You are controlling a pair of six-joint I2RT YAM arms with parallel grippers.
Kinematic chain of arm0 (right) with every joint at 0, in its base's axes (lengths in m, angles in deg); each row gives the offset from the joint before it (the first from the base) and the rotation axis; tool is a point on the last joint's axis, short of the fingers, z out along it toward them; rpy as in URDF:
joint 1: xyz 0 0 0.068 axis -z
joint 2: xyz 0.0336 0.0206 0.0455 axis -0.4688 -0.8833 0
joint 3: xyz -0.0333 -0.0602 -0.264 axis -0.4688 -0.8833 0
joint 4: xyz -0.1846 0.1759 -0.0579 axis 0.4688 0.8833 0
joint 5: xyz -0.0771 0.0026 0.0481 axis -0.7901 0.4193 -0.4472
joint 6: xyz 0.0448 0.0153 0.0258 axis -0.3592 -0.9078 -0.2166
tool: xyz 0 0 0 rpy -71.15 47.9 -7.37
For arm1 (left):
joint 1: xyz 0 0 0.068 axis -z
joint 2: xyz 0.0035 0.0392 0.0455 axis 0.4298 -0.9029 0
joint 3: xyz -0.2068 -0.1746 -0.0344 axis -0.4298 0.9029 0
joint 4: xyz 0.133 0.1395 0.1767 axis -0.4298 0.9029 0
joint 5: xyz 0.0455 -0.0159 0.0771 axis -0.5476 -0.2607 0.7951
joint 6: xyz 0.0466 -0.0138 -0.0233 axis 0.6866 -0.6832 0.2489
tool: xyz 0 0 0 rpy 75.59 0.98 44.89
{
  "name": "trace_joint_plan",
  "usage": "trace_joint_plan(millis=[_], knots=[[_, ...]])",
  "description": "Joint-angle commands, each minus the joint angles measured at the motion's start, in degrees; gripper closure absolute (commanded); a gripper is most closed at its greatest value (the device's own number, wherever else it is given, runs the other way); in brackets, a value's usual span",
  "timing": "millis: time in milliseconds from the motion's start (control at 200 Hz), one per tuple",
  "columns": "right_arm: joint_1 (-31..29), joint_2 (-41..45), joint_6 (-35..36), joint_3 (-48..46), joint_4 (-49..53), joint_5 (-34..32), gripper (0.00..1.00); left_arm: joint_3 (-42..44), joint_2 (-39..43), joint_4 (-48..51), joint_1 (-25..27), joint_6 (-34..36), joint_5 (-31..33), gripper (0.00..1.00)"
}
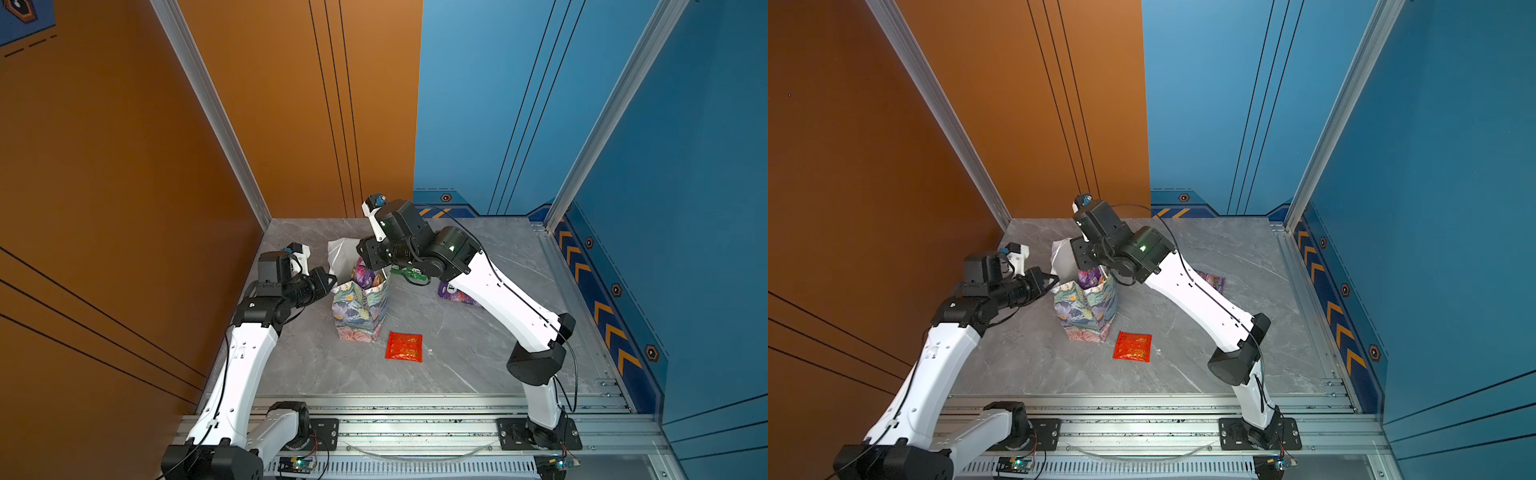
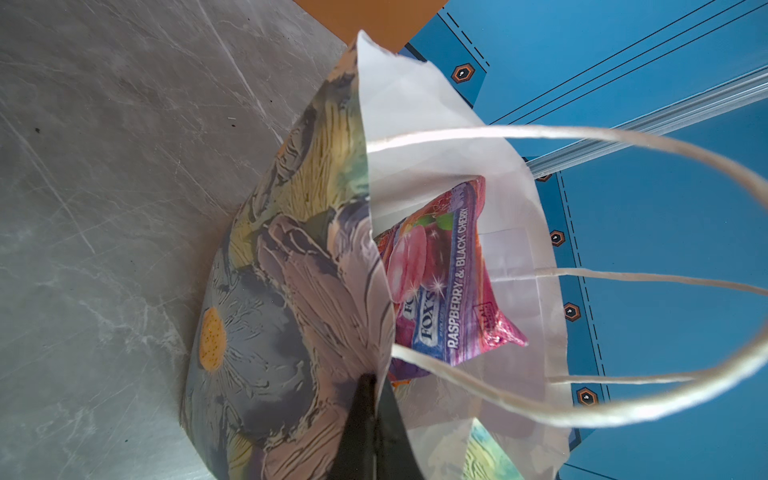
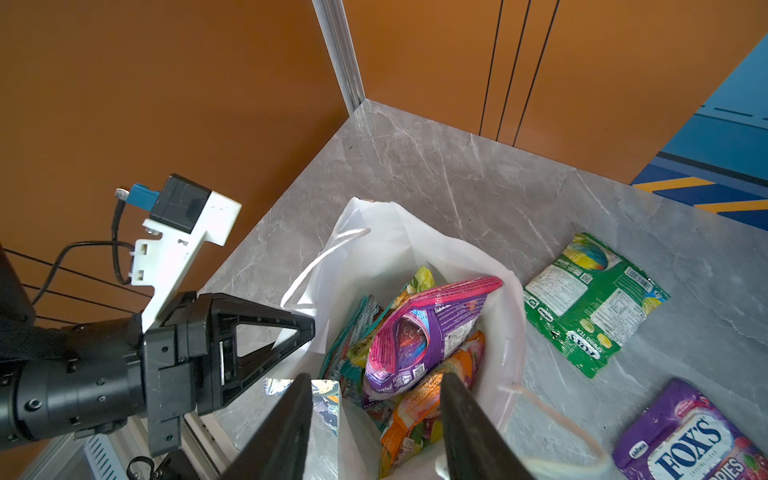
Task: Place the snacks into the paper bag
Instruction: 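Open the right gripper to release the purple packet into the bag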
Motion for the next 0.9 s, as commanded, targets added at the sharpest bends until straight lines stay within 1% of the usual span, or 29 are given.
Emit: trace_joint_plan(millis=[0, 290, 521, 541, 681, 891], knots=[[0.7, 1.2, -0.4, -1.3, -0.7, 1.7, 0.48, 0.1, -0.5, 1.0, 0.4, 0.7, 0.8, 1.0], [1.4, -0.2, -2.2, -5.7, -0.7, 3.2, 0.48, 0.0, -0.1, 1.0, 0.3, 0.7, 0.7, 1.0], [1.9, -3.2, -3.6, -5.5, -0.7, 5.8, 0.48, 0.0, 0.2, 1.0, 0.2, 0.6, 0.6, 1.0], [1.9, -4.9, -3.7, -5.4, -0.7, 6.0, 0.48, 0.0, 0.2, 1.0, 0.2, 0.6, 0.6, 1.0], [2.4, -7.0, -4.8, -5.6, -0.7, 7.3, 0.48, 0.1, 0.2, 1.0, 0.1, 0.6, 0.6, 1.0], [2.6, -9.3, -5.7, -5.5, -3.1, 11.7, 0.49, 0.1, 0.0, 1.0, 0.0, 0.7, 0.6, 1.0]])
